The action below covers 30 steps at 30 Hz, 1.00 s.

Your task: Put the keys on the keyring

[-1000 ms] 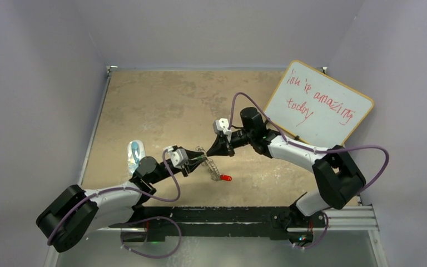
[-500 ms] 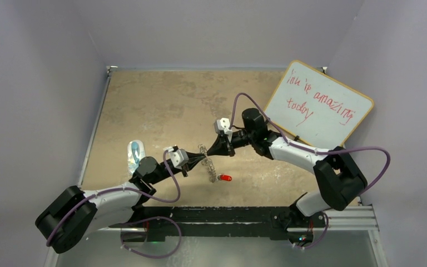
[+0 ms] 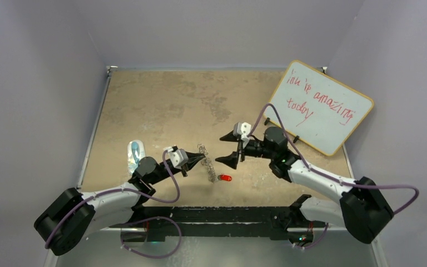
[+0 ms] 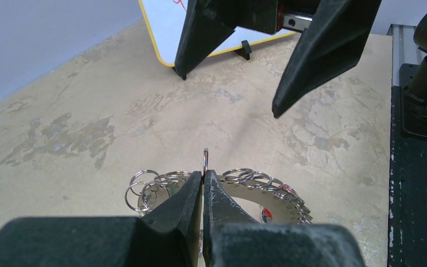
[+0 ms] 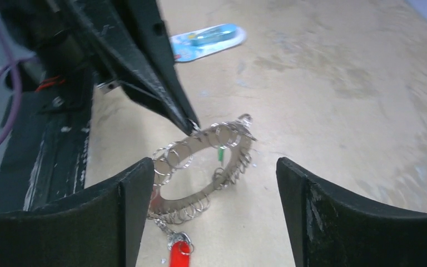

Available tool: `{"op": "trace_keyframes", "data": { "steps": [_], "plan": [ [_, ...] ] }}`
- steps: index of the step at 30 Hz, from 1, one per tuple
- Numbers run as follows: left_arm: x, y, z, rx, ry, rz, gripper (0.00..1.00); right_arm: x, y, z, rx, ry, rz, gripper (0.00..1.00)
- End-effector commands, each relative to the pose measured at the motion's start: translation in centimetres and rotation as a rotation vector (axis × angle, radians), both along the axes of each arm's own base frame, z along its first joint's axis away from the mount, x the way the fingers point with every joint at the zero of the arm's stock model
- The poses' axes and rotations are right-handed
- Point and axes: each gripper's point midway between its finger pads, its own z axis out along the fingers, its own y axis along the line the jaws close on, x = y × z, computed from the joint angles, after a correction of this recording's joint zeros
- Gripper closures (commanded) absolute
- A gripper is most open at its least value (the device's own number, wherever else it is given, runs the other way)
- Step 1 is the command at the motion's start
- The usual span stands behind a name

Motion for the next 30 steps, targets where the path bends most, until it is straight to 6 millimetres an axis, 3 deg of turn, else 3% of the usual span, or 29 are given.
{"op": "trace_keyframes", "data": {
  "steps": [1, 3, 5, 7, 16, 22, 27, 30],
  "plan": [
    [0.1, 0.0, 1.4, -0.032, -0.039, 0.008, 1.00, 3.8, -2.3, 3.8, 0.159, 0.026, -0.346, 0.16],
    [0.1, 0.0, 1.4, -0.032, -0.038, 0.007, 1.00, 4.8, -3.4, 3.4, 0.167, 0.115, -0.464, 0.15],
    [0.1, 0.1, 1.4, -0.031, -0.040, 0.009, 1.00, 5.3, -4.2, 2.8, 0.154, 0.217, -0.550, 0.03],
    [0.2, 0.1, 1.4, -0.029, -0.039, 0.011, 1.00, 5.3, -4.7, 1.8, 0.129, 0.323, -0.609, 0.01],
    [0.2, 0.2, 0.9, -0.016, -0.025, 0.018, 1.00, 2.3, -5.4, -6.8, -0.112, 0.813, -0.725, 0.03],
    [0.2, 0.3, 0.7, -0.011, -0.023, 0.023, 1.00, 1.6, -3.8, -10.4, -0.220, 1.003, -0.699, 0.25],
    [0.2, 0.4, 0.6, -0.006, -0.026, 0.026, 1.00, 1.0, -2.8, -12.8, -0.308, 1.112, -0.663, 0.56],
    [0.2, 0.4, 0.6, -0.007, -0.027, 0.027, 1.00, 0.5, -2.6, -13.8, -0.345, 1.170, -0.659, 0.63]
  ]
}}
